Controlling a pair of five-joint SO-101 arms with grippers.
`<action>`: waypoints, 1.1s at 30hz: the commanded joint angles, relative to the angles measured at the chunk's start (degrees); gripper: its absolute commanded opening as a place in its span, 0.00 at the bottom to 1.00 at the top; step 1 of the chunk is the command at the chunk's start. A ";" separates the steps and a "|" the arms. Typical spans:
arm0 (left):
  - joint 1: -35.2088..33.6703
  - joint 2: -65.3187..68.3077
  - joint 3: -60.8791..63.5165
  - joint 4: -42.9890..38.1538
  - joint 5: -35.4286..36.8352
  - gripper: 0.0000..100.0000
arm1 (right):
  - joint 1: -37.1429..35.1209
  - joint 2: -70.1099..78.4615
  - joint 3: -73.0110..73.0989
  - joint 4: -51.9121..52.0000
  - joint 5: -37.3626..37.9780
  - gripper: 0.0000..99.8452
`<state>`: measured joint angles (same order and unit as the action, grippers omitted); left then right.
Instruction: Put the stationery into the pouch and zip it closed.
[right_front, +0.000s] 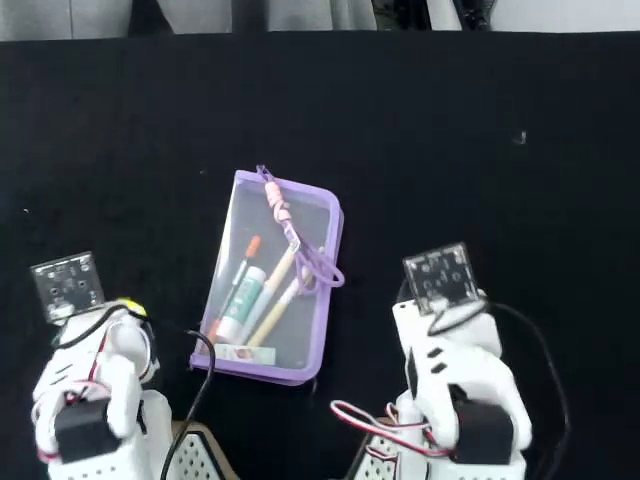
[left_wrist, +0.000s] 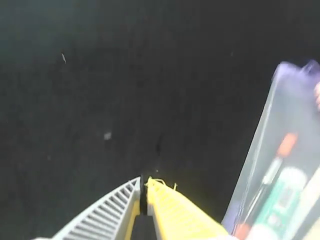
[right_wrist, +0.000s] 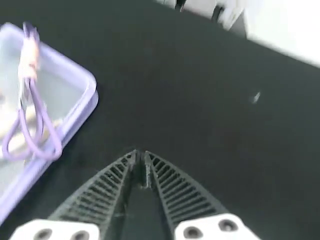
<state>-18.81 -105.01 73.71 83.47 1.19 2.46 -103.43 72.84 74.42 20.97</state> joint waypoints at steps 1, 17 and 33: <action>-1.45 0.44 2.24 -1.05 0.35 0.03 | 0.88 -5.14 2.42 -1.32 0.62 0.01; 1.98 0.35 22.20 -9.76 0.35 0.03 | 2.90 -5.05 22.73 -1.93 -6.24 0.01; 1.01 0.44 23.60 -10.29 0.79 0.03 | 2.99 -5.14 23.60 0.26 -6.51 0.01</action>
<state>-17.41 -104.40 95.96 74.07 1.63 4.75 -103.43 96.48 74.33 14.90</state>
